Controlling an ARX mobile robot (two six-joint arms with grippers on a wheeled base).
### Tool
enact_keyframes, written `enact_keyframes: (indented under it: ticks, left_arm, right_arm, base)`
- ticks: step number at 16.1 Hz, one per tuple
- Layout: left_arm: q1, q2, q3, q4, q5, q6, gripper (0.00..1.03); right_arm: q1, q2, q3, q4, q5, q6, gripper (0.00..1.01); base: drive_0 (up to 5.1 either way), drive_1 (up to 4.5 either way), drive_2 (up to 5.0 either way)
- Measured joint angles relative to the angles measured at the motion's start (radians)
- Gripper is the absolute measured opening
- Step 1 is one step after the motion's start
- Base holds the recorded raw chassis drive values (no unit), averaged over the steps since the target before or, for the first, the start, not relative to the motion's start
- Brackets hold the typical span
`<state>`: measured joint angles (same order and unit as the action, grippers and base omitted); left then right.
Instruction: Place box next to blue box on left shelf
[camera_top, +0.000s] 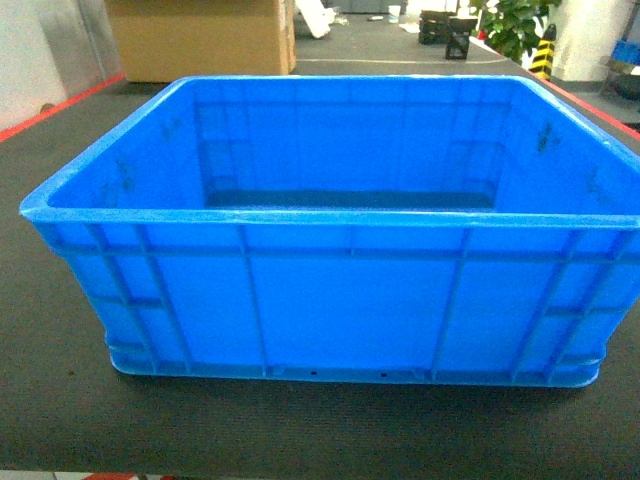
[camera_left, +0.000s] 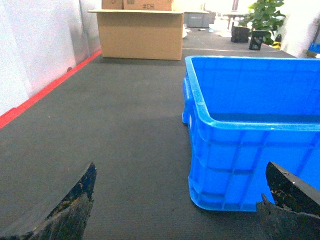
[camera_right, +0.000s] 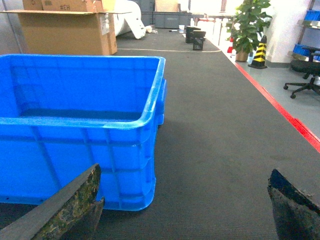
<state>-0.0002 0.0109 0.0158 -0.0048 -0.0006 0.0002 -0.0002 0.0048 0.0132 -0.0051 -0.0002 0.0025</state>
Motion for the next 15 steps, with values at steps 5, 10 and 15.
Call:
enact_keyframes:
  ticks: [5, 10, 15]
  left_arm:
    - [0.000, 0.000, 0.000, 0.000, 0.000, 0.000, 0.98]
    - [0.000, 0.000, 0.000, 0.000, 0.000, 0.000, 0.98]
    - [0.000, 0.000, 0.000, 0.000, 0.000, 0.000, 0.98]
  right_arm:
    - [0.000, 0.000, 0.000, 0.000, 0.000, 0.000, 0.98]
    - [0.000, 0.000, 0.000, 0.000, 0.000, 0.000, 0.98]
    - [0.000, 0.000, 0.000, 0.000, 0.000, 0.000, 0.98]
  base:
    - [0.0, 0.00, 0.0]
    - [0.0, 0.00, 0.0]
    - [0.0, 0.00, 0.0]
